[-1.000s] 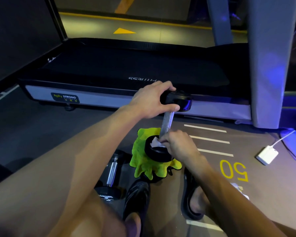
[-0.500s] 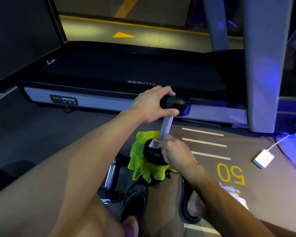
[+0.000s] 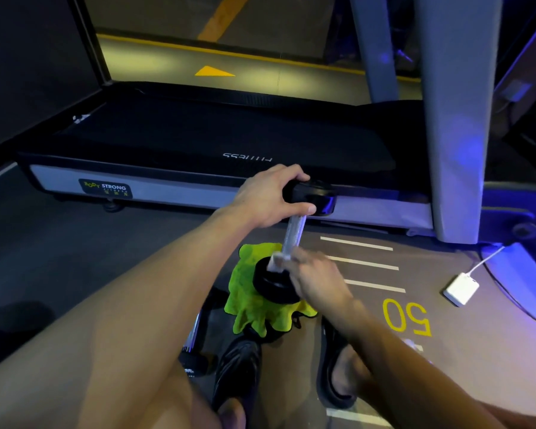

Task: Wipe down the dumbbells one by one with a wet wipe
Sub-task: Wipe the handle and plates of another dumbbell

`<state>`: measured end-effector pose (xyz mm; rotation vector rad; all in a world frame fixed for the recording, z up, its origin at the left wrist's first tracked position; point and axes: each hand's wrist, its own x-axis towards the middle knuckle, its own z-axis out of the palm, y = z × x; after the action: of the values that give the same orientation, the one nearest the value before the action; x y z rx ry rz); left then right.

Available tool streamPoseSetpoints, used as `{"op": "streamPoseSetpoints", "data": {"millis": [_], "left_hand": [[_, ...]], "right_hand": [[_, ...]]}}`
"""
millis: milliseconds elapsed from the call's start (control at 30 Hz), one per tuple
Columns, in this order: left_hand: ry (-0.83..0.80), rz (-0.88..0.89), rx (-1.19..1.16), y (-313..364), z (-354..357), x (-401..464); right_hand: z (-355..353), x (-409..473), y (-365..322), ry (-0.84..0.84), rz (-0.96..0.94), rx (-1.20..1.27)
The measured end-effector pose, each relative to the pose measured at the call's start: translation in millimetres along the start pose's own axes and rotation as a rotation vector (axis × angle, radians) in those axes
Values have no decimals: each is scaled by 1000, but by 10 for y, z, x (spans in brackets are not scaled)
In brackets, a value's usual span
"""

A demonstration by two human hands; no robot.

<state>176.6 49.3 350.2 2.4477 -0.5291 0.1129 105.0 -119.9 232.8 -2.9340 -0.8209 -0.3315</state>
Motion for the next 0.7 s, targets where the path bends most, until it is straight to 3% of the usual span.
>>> {"op": "streamPoseSetpoints", "data": {"millis": [100,233,400,567,700], "left_hand": [[6,6,-21,-24,36,20],[8,7,-27,-59,44,67],[-13,0,-55,-137,35,128],[-1,-2,-41,-139,58,177],[5,-18,-68,-175,38,154]], "right_hand": [[13,44,58,1,51,89],[-122,309,120,220,216,98],[96,-83,-207,166,159,221],[-85,241,-100,317,284,240],[36,25,-240,232,254,227]]}}
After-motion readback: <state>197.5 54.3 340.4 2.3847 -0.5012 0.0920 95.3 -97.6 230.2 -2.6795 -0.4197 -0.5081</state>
